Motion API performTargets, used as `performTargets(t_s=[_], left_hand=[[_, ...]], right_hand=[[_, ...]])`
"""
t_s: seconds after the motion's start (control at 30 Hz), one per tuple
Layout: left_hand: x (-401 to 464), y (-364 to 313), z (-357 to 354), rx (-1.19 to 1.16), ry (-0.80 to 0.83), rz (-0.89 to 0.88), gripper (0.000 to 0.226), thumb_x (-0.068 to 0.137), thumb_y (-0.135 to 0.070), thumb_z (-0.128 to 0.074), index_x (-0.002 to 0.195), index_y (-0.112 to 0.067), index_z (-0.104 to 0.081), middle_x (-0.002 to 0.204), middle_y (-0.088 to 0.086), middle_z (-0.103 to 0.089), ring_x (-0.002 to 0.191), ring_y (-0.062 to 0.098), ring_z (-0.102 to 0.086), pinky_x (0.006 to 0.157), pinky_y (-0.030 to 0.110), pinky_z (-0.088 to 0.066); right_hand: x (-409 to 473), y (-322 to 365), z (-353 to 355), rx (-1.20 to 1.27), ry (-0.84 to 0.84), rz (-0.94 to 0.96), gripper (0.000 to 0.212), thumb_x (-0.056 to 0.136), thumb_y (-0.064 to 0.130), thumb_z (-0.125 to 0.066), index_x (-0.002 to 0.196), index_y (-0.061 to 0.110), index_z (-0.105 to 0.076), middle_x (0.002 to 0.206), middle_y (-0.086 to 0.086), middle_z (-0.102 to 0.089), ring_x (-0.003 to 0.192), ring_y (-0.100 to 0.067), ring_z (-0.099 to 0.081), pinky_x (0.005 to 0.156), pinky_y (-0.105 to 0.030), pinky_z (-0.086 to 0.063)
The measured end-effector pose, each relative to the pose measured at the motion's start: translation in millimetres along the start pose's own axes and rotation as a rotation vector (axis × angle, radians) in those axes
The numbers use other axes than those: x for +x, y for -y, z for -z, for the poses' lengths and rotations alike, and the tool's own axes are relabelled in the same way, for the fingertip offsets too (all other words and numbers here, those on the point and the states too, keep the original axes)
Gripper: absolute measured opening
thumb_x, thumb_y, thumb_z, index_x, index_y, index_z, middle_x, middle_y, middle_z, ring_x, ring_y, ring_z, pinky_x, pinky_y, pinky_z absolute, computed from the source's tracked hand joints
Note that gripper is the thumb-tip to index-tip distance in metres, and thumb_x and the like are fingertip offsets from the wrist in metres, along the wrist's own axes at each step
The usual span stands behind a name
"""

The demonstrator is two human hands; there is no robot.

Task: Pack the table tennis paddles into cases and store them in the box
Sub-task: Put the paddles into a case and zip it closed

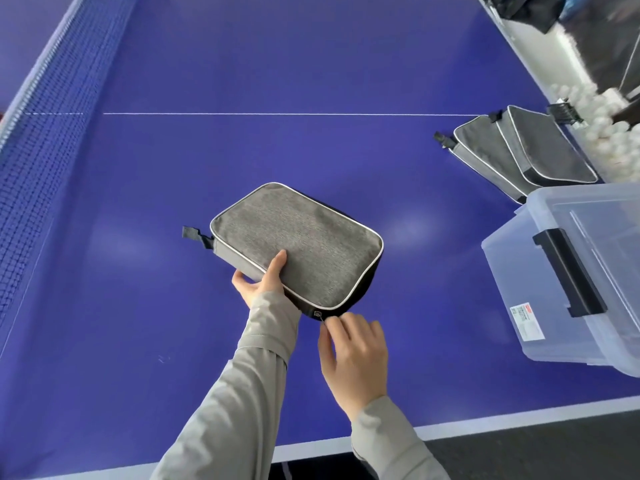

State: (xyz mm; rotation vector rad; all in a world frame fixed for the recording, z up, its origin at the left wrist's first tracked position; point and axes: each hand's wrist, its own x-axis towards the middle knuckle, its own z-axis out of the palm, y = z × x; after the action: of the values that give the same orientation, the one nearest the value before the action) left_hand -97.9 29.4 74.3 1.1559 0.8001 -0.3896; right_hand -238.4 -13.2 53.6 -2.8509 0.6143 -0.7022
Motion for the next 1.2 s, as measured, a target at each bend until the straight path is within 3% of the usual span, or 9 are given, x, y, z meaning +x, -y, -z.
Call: performTargets(t_s=[0.2,0.43,0.5,0.63,0.83,1.0,1.2], left_hand=[[4,-8,13,0.032,-0.046,-0.015,0.074,0.066,-0.02,-0.083,0.128,-0.025,-0.043,0.111,0.006,-0.061,0.092,0.025,-0.065,0.085,0.044,-0.055],[1,-21,33,0.08,0.076,0.02,0.064,0.066,-0.019,-0.081,0.124,-0.018,-0.053,0.11,0.008,-0.067,0.079,0.022,-0.066,0.058,0.029,-0.053],[-2,-25,40,0.12,0.14,0.028,0.056,0.069,-0.019,-0.079,0.12,-0.018,-0.056,0.105,0.007,-0.068,0.077,0.022,-0.067,0.056,0.028,-0.053],[-3,-33,50,0.157,0.269,0.037,0.053,0.071,-0.015,-0.077,0.12,-0.018,-0.056,0.096,0.006,-0.069,0.075,0.022,-0.067,0.059,0.031,-0.055],[-3,-46,58,0.252,0.458,-0.01,0.063,0.056,-0.019,-0.076,0.116,-0.022,-0.057,0.094,0.006,-0.07,0.07,0.02,-0.07,0.056,0.033,-0.056],[-6,-57,61,0.376,0.639,-0.062,0.071,0.052,-0.015,-0.08,0.117,-0.021,-0.055,0.081,0.004,-0.074,0.069,0.024,-0.071,0.057,0.036,-0.057],[-3,-67,72,0.528,0.808,-0.08,0.104,0.024,-0.031,-0.096,0.119,-0.023,-0.054,0.092,0.009,-0.073,0.081,0.032,-0.07,0.064,0.039,-0.057]], right_hand=[[1,-7,14,0.074,-0.049,0.083,0.028,0.086,0.009,-0.049,0.058,0.012,-0.047,0.055,-0.001,-0.038,0.053,-0.023,-0.035,0.05,-0.034,-0.031],[22,-45,28,0.168,-0.066,-0.179,0.029,0.086,0.018,-0.047,0.058,0.01,-0.043,0.055,-0.001,-0.038,0.051,-0.023,-0.034,0.051,-0.029,-0.03],[32,-61,31,0.211,-0.055,-0.269,0.029,0.086,0.023,-0.045,0.06,0.01,-0.042,0.056,0.0,-0.038,0.051,-0.022,-0.034,0.052,-0.026,-0.028],[46,-82,35,0.27,0.016,-0.253,0.027,0.089,0.023,-0.051,0.065,0.01,-0.047,0.058,0.002,-0.041,0.052,-0.021,-0.038,0.047,-0.03,-0.034],[61,-86,33,0.403,0.064,-0.232,0.022,0.088,0.013,-0.063,0.068,0.011,-0.054,0.06,0.001,-0.046,0.054,-0.019,-0.04,0.05,-0.028,-0.036],[79,-82,32,0.514,0.054,-0.236,0.022,0.087,0.011,-0.064,0.066,0.01,-0.056,0.059,0.003,-0.047,0.054,-0.012,-0.038,0.052,-0.016,-0.031],[110,-79,43,0.758,0.025,-0.458,0.014,0.086,0.009,-0.064,0.072,0.005,-0.065,0.061,-0.006,-0.06,0.056,-0.022,-0.054,0.058,-0.03,-0.046]])
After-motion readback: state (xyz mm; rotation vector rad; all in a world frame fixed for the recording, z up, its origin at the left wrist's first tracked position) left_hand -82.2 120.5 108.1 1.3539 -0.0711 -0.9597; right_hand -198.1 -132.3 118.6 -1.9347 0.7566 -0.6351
